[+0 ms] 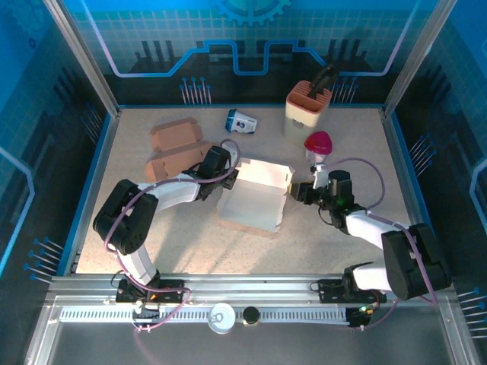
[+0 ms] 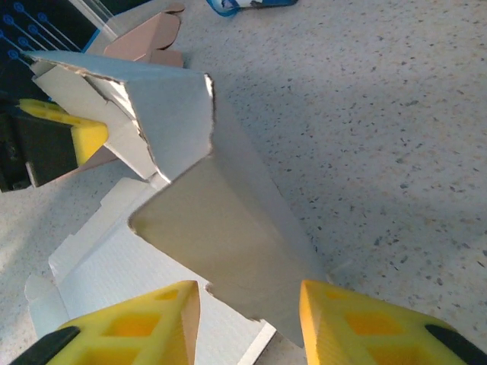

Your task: Fold the paper box

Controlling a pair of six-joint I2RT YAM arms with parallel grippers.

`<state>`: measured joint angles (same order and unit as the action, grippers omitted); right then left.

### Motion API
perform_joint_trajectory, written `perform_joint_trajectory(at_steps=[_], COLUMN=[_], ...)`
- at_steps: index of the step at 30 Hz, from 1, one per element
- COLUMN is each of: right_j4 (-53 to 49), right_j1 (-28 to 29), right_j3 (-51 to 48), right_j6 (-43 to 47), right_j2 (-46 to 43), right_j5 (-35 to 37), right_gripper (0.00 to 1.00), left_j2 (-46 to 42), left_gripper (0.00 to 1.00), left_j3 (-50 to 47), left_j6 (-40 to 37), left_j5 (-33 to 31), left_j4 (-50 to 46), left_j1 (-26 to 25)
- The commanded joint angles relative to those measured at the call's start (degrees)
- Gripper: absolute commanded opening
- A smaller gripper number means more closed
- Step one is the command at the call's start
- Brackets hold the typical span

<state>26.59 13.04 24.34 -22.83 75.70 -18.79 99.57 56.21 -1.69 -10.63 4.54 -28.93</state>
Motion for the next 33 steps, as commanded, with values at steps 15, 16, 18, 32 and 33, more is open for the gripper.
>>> perform_joint_trajectory(at_steps=[15,16,18,32,33], right_j4=[-1.8,-2.1,-3.1,6.6,7.5], right_j1=[1.7,2.0,2.7,0.7,0.2], right_j3=[9.6,9.8,10.5,-1.0,-2.5], right_j6=[7.5,7.8,8.5,-3.8,-5.0], right_j2=[7.9,8.1,8.6,0.3,-1.4], right_j5=[-5.4,-5.5,-5.5,-4.6,-5.3], right_gripper=[0.37,0.36,0.36,0.56,0.58], left_j2=[3.2,3.3,3.3,0.7,-0.2], left_gripper=[0.0,0.0,0.0,0.0,0.0], left_j3=[2.9,2.9,2.9,1.5,0.9], left_j6=[-2.1,-2.1,-2.1,-1.6,-1.3], left_j5=[3.0,3.1,3.3,9.4,10.3], left_j4=[-4.5,-4.5,-4.3,-6.3,-6.1], left_j1=[0.3,0.3,0.3,1.1,1.1])
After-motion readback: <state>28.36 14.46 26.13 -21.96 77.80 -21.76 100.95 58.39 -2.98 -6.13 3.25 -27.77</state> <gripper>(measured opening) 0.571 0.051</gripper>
